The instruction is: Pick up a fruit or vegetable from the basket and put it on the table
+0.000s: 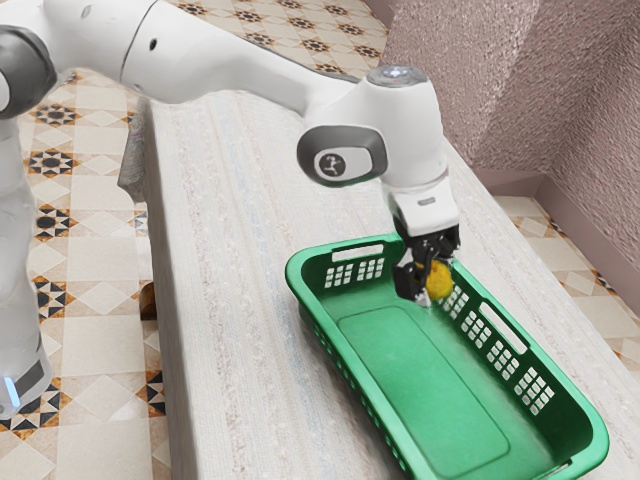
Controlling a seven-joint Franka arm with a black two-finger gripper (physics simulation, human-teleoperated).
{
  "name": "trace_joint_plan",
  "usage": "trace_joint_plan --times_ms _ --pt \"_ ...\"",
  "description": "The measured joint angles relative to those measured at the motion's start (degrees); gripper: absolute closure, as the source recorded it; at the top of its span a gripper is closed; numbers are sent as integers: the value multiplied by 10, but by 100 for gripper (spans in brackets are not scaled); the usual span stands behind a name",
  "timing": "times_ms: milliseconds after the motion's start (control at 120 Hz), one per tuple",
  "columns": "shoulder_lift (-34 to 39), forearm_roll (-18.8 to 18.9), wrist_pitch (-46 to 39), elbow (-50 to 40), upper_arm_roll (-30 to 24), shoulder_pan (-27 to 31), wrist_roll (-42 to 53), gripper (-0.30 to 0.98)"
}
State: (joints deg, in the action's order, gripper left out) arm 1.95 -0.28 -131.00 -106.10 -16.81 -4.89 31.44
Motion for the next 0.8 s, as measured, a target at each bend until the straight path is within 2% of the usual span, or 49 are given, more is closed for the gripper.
trace_joint_plan --times_ms 50,117,242,308,408,500,800 --pt "9 14 34 28 40 -24 -11 38" --pt "14 34 78 58 89 -24 -27 37" --pt "13 53 133 88 191 35 -54 38" --pt "10 57 150 97 226 81 -66 38" --pt "1 61 168 101 239 133 -81 38" --pt "-4 62 178 102 239 146 -94 38" --pt "-20 61 192 98 250 74 -125 38"
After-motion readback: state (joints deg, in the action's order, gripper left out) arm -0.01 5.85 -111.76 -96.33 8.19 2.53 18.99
